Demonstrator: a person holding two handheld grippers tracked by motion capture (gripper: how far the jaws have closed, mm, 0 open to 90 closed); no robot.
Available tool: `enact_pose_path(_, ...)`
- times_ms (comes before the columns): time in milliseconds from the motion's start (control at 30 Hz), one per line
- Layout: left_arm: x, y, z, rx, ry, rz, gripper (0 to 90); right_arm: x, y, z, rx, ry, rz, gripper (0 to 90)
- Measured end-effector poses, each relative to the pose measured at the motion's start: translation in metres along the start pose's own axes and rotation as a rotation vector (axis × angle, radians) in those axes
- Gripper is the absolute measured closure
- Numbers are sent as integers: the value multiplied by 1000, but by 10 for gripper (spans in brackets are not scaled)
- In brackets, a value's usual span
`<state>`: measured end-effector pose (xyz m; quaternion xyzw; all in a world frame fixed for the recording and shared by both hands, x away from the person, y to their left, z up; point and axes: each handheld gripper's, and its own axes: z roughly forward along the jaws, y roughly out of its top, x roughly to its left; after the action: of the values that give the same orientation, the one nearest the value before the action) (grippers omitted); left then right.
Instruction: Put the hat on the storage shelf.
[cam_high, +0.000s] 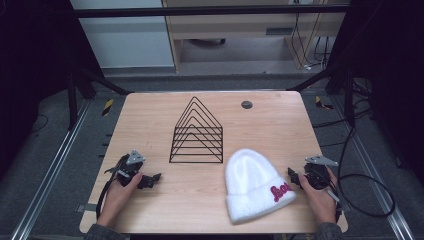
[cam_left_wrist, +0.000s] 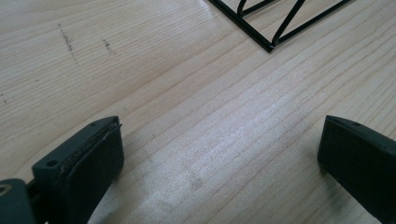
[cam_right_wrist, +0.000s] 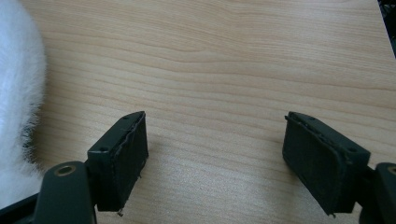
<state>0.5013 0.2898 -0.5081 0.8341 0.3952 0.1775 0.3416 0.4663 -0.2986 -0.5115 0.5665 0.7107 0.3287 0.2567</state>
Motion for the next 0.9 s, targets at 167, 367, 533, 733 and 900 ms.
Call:
enact_pose_path(167, 0, 0, 0, 0, 0, -1, 0, 0, 0, 0, 1, 0, 2, 222)
enact_pose_path(367, 0, 0, 0, 1, 1, 0, 0, -2, 2, -3, 17, 22, 15, 201)
enact_pose_path(533, -1, -1, -1, -1, 2, -5, 0, 9, 21, -18, 30, 27, -17, 201)
enact_pose_path(733, -1, -1, -1, -1, 2, -4, 0, 40, 54, -31, 52, 78, -110, 196)
enact_pose_path(900, -1, -1, -1, -1, 2, -5, 0, 63, 75, -32, 75, 117, -174, 212)
